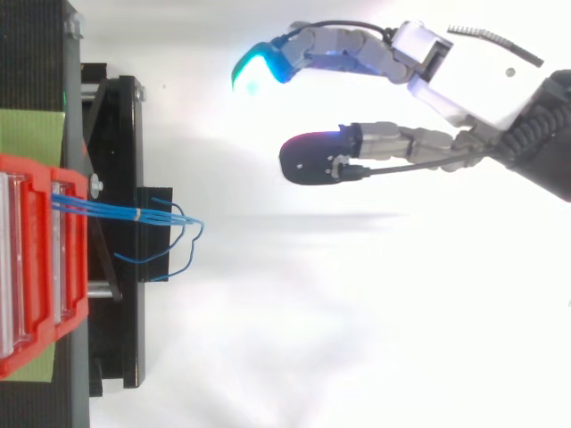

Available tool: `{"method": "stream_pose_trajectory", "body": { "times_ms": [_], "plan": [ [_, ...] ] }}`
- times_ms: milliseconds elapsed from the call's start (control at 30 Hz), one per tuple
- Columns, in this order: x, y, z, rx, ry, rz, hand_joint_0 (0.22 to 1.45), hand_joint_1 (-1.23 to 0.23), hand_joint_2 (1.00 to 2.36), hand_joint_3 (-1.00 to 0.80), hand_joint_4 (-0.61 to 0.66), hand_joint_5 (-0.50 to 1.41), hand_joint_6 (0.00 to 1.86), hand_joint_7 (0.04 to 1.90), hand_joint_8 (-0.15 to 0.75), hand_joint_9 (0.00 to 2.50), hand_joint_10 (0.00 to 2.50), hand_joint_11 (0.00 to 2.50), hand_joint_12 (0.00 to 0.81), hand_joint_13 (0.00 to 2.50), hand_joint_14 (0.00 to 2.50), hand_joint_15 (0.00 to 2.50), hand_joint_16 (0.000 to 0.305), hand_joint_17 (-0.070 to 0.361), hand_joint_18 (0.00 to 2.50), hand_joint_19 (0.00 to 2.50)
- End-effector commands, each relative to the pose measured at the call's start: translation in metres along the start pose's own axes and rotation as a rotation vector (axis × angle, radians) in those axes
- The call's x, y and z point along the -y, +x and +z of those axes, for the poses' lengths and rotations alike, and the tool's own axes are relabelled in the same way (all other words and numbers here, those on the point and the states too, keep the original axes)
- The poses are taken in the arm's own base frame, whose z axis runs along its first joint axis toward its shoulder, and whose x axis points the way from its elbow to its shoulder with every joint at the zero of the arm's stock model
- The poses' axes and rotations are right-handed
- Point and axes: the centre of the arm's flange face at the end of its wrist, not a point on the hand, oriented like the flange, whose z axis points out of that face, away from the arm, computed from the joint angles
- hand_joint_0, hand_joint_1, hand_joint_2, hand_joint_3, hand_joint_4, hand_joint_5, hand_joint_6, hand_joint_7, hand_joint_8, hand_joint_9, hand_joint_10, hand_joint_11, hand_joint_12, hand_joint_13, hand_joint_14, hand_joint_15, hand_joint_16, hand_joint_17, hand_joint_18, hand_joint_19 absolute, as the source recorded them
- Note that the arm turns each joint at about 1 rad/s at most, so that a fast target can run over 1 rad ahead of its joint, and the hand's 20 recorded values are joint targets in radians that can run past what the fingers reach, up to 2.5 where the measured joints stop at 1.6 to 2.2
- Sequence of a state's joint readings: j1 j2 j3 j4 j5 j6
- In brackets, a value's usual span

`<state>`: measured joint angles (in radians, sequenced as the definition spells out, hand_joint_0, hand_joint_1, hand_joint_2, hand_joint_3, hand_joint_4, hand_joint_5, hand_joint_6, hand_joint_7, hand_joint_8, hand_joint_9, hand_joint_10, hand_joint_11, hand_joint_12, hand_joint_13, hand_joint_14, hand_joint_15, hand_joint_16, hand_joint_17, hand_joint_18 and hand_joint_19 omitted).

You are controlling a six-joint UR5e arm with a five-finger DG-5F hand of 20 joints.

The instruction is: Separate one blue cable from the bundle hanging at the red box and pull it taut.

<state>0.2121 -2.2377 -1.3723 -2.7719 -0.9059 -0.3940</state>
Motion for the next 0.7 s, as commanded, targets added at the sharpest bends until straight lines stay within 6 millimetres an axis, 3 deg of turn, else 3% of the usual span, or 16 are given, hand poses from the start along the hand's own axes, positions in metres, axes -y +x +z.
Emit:
{"method": "stream_pose_trajectory", "body": {
  "times_ms": [0, 200, 333, 667],
  "plan": [
    [-0.003, 0.007, 0.006, -0.003, -0.022, 0.012, 0.56, -0.53, 1.00, -0.50, 0.24, -0.21, 0.50, 0.76, 0.270, 0.44, 0.00, 0.11, 0.276, 0.22, 0.00, 0.00, 0.038, 0.085, 0.32, 0.26],
    [-0.010, 0.013, 0.009, 0.011, -0.066, 0.019, 0.56, -0.53, 1.00, -0.50, 0.24, -0.21, 0.50, 0.76, 0.270, 0.44, 0.01, 0.10, 0.276, 0.22, 0.00, 0.00, 0.038, 0.084, 0.32, 0.25],
    [0.004, 0.023, 0.014, 0.008, -0.061, 0.016, 0.56, -0.53, 1.00, -0.50, 0.24, -0.21, 0.50, 0.76, 0.268, 0.44, 0.00, 0.11, 0.275, 0.22, 0.00, 0.00, 0.038, 0.085, 0.32, 0.25],
    [-0.008, 0.026, 0.018, 0.011, -0.084, 0.035, 0.56, -0.53, 1.00, -0.50, 0.24, -0.21, 0.50, 0.76, 0.270, 0.44, 0.00, 0.11, 0.276, 0.22, 0.00, 0.00, 0.037, 0.084, 0.32, 0.26]
  ]
}}
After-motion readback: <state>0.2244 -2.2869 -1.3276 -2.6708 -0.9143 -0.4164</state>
